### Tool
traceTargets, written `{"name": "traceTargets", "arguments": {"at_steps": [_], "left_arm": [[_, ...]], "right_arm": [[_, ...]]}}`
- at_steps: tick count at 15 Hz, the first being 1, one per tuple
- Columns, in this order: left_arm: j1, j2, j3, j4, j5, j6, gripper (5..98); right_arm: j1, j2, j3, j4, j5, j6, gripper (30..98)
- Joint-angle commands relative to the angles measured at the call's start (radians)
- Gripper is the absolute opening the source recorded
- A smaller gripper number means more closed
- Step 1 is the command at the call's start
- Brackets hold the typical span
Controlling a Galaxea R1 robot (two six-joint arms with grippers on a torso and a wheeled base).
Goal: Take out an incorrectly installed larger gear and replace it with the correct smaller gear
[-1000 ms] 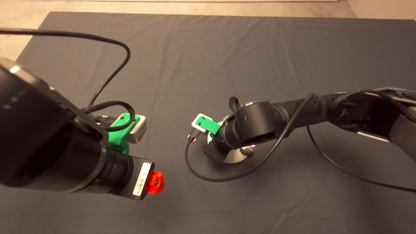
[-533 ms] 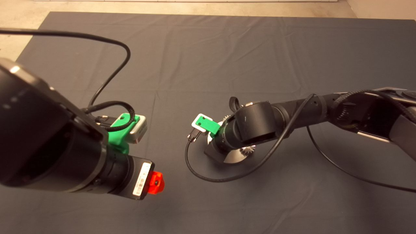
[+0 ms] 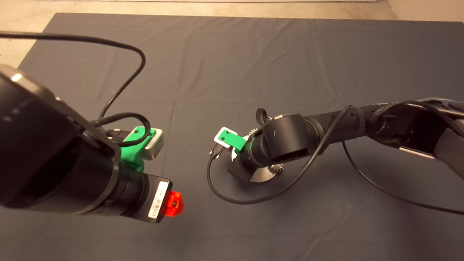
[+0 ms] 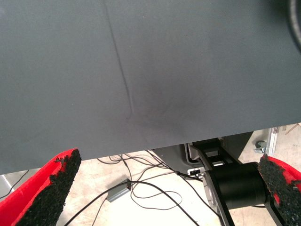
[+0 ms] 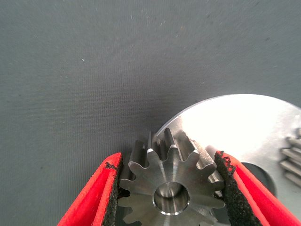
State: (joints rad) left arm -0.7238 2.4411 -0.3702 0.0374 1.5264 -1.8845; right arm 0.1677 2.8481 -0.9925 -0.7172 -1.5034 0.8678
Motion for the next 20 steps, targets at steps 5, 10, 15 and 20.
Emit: {"name": "traceTargets", "arguments": {"at_steps": [5,10,15,20], "left_arm": [[-0.020,0.003,0.016,-0.016,0.132,-0.004,97.8],[-0.020,0.003,0.016,-0.016,0.132,-0.004,97.8],[-0.020,0.003,0.016,-0.016,0.132,-0.004,97.8],[-0.020,0.003,0.016,-0.016,0.132,-0.004,97.8]], "right_arm": [[0.092,0.004,0.048,-0.016,-0.008,0.013,48.3],[0.114,0.004,0.096,0.025,-0.008,0.017,48.3],[0.132,0.009,0.134,0.043,-0.008,0.063,48.3],[0.127,0.032,0.134,0.051,-0.008,0.112,48.3]]}}
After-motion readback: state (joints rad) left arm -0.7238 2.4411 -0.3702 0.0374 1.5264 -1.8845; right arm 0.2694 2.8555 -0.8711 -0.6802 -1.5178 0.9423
